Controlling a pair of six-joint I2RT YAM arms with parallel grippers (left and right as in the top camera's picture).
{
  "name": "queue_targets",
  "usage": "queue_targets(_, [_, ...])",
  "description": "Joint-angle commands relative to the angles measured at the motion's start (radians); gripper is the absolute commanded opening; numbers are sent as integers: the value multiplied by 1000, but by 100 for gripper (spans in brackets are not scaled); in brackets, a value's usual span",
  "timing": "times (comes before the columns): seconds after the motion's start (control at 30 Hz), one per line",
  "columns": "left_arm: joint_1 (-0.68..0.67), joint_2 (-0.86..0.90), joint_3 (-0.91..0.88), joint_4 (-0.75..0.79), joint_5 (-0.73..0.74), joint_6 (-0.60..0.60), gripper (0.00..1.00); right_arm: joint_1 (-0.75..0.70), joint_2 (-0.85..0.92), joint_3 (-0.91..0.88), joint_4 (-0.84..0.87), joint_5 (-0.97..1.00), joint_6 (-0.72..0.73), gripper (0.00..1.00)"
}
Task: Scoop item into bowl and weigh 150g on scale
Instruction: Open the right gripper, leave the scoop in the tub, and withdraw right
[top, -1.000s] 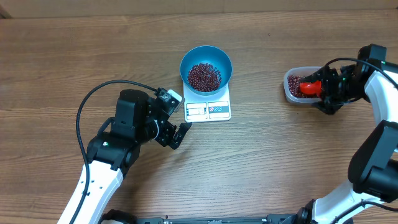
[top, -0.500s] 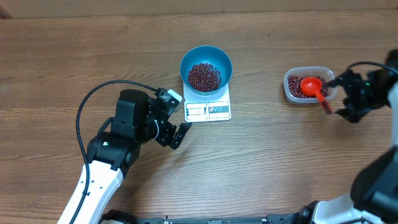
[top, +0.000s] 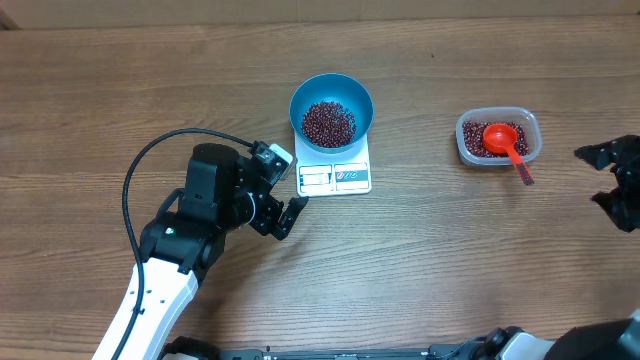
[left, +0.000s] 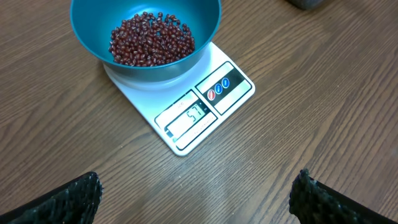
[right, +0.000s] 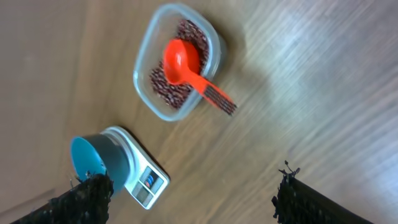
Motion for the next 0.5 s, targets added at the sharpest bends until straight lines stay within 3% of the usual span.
queue_targets(0.0, [5, 5, -6, 1, 7, -16, 100, -5, -37, -114, 60, -105, -43, 84])
queue_targets(0.17, [5, 5, -6, 1, 7, -16, 100, -5, -43, -299, 237, -190, 2, 77])
queue_targets(0.47, [5, 5, -6, 1, 7, -16, 100, -5, -42, -510, 486, -205, 29, 77])
